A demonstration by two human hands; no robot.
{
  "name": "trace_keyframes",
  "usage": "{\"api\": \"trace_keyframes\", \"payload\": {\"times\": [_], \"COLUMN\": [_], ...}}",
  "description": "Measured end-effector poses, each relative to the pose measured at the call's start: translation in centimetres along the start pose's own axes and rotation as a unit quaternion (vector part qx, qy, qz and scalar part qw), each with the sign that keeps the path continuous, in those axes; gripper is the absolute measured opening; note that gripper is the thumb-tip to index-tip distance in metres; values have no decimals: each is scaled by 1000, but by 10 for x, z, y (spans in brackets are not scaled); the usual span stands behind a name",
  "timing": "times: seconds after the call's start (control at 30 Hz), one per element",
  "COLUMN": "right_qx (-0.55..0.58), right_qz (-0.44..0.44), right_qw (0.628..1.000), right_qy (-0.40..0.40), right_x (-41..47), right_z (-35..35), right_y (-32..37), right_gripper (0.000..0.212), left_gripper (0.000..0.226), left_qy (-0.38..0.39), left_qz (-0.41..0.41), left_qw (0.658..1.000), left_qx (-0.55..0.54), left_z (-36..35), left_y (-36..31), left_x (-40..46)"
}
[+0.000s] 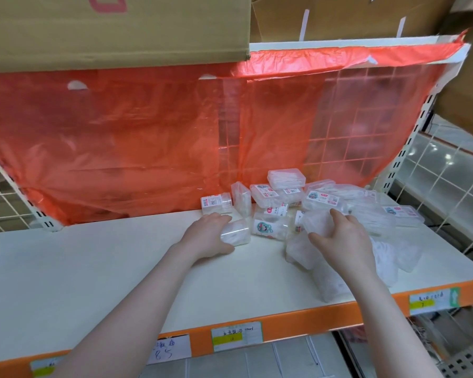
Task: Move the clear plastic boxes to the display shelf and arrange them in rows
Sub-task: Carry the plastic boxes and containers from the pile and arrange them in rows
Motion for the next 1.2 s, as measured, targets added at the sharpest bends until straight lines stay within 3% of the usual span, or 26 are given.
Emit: {"api": "trace_keyframes", "payload": {"times": [0.27,0.43,0.6,1.0,1.2], "right_qx": [7,9,11,18,13], "right_qz": [-16,-17,-4,62,76], "right_qw": [1000,1000,1000,997,996], "right_qy": [-4,-11,-4,44,51], "right_x": [-7,-10,-12,-27,-28], "right_z": [12,15,12,-27,-30], "right_y": [-12,-17,-10,27,25], "right_gripper": [65,62,58,63,63], "left_gripper": [66,51,54,60,54], "left_qy": [-19,-62,-88,12,0], "left_qz": [12,19,12,-8,4], "left_qw": [999,996,996,997,997], "left_qx": [44,55,20,-77,-78], "left_z": [-6,1,25,43,39], "left_y": [-40,-44,-30,26,14], "left_x": [19,22,10,-48,-47]}}
Point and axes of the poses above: each hand's wrist, its own x-axis towards the middle knuckle, its own z-axis out of the back of the hand, y = z × x, the point moved 4 cm from there along x, towards the middle knuckle, and after that the axes turned 1 degree about -x, right-handed, at the moved point
